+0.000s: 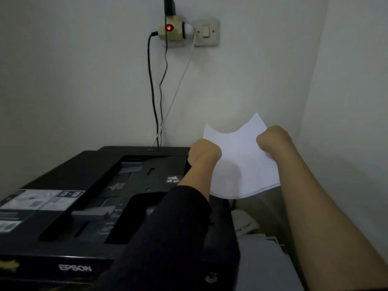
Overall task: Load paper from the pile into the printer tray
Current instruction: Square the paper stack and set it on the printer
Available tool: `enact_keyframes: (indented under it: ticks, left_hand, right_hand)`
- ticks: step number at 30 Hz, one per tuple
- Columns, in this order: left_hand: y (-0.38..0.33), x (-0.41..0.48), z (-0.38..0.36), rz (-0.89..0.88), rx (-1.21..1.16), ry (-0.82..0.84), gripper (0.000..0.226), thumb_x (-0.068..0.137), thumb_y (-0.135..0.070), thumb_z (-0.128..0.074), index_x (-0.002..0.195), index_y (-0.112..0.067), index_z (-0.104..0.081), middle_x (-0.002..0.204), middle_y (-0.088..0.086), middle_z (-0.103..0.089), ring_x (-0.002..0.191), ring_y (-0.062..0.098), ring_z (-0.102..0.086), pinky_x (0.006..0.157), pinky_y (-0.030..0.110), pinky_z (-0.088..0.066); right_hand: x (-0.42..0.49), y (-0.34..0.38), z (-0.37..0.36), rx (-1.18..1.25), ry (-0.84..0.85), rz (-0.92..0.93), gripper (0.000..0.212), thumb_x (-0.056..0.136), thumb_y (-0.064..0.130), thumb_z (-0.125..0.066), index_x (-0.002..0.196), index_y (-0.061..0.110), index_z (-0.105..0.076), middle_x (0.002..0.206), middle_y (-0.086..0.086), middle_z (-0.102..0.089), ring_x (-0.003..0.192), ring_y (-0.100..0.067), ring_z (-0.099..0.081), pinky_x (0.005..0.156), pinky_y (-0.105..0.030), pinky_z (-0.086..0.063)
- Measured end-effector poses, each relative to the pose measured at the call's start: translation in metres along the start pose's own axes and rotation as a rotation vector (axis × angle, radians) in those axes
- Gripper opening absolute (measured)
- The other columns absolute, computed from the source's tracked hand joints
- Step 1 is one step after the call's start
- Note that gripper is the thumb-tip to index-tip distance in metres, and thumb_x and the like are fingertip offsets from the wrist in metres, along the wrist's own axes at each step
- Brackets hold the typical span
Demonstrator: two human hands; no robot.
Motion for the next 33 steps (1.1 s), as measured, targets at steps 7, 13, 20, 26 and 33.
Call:
enact_keyframes:
  ticks: [7,13,20,26,33]
  left_hand:
    - [0.087,0.037,0.103,-0.002,0.047,-0.022,0.032,0.095,-0.007,-0.042,0.122,0.004,-0.055,0.127,0.019,-0.058,0.113,0.032,-0.058,0.088,0.036,-0.050]
    - [0.158,0.064,0.191,0.010,0.019,-0.111,0.023,0.096,-0.009,-0.042,0.091,0.002,-0.061,0.118,0.017,-0.062,0.096,0.030,-0.060,0.072,0.031,-0.044]
    - [0.194,0.093,0.262,-0.131,-0.209,-0.399,0.032,0.100,-0.013,-0.042,0.128,0.002,-0.045,0.125,0.018,-0.059,0.112,0.032,-0.058,0.077,0.031,-0.041]
    - [0.221,0.116,0.297,-0.302,-0.350,-0.473,0.045,0.101,-0.022,-0.042,0.141,-0.002,-0.034,0.128,0.020,-0.057,0.117,0.032,-0.056,0.090,0.036,-0.046]
    - [0.273,0.137,0.286,-0.344,-0.498,-0.407,0.022,0.097,-0.016,-0.050,0.103,0.005,-0.048,0.090,0.015,-0.061,0.087,0.029,-0.062,0.075,0.032,-0.044]
  right_hand:
    - [-0.055,0.097,-0.078,0.028,0.109,0.042,0.031,0.092,0.007,-0.045,0.119,-0.004,-0.054,0.119,-0.021,-0.058,0.103,-0.036,-0.059,0.078,-0.033,-0.045]
    - [-0.110,0.174,-0.136,0.195,0.169,0.050,0.015,0.094,0.004,-0.044,0.089,-0.005,-0.055,0.094,-0.013,-0.046,0.081,-0.031,-0.057,0.064,-0.029,-0.047]
    - [-0.143,0.243,-0.179,0.575,0.031,0.139,0.033,0.093,0.001,-0.039,0.125,-0.006,-0.045,0.116,-0.012,-0.051,0.095,-0.026,-0.049,0.081,-0.031,-0.043]
    - [-0.156,0.276,-0.208,0.776,-0.051,0.224,0.035,0.093,0.002,-0.040,0.127,0.002,-0.046,0.121,-0.014,-0.057,0.091,-0.018,-0.052,0.073,-0.027,-0.043]
    - [-0.165,0.262,-0.249,0.826,-0.009,0.226,0.029,0.091,0.011,-0.055,0.119,0.003,-0.054,0.111,-0.011,-0.062,0.092,-0.022,-0.058,0.063,-0.024,-0.044]
Point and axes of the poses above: each hand's wrist, its own x-axis towards the middle knuckle, its own z-axis out of the back of the hand, y = z × x, the point moved 1 cm from there along x, towards the middle knuckle
